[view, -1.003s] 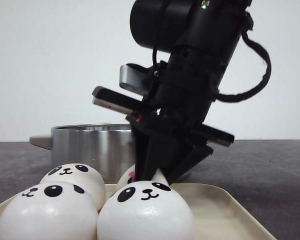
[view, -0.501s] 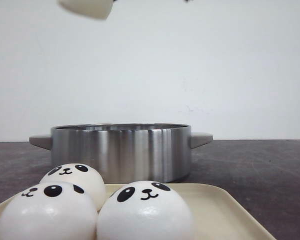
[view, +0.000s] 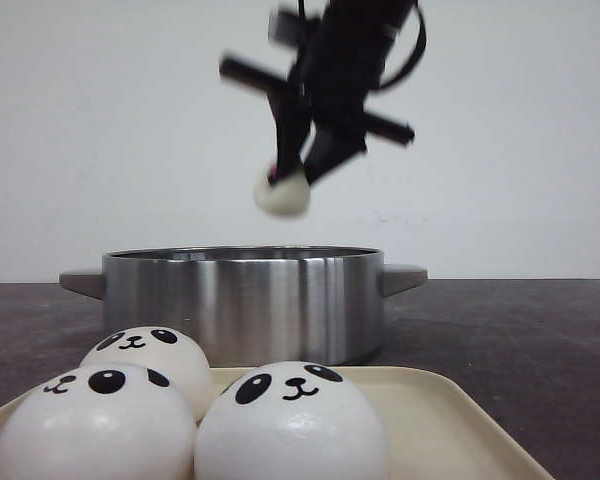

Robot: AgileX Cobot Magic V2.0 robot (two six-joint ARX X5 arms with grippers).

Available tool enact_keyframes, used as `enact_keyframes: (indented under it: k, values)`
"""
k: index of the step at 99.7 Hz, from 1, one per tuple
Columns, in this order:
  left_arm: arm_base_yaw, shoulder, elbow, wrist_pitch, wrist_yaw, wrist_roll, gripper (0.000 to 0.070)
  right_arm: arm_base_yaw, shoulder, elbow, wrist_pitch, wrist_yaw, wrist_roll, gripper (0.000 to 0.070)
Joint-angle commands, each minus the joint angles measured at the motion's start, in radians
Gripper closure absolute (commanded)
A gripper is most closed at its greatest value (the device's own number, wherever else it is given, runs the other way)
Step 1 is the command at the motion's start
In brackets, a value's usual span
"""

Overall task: Steam buns
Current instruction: 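Carry the bun with the right gripper into the pot and release it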

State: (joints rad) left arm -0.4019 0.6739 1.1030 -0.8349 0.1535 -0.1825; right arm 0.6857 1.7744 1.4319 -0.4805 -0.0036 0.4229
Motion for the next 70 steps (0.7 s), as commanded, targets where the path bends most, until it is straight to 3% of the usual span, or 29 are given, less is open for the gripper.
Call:
enact_keyframes:
  k: [1,46,51,57,70]
  values:
    - [-0.005,0.006,0.006,0.01,-0.005,0.009,0.0,0.0,0.038,0.023,0.016,0.014,-0.002,0.0699]
    - [-0.005,0.017,0.006,-0.033,-0.005,0.009,0.0,-0.068,0.15,0.023,0.032,0.011,0.015,0.069]
    - [-0.005,0.019,0.006,-0.033,-0.005,0.01,0.0,-0.068,0.15,0.023,0.035,0.011,0.015,0.0654]
    - [-0.005,0.019,0.006,-0.033,-0.005,0.009,0.0,-0.069,0.15,0.023,0.033,0.011,0.014,0.0562]
    - [-0.005,0.02,0.006,-0.033,-0.005,0.01,0.0,-0.069,0.15,0.023,0.026,0.011,0.014,0.0484]
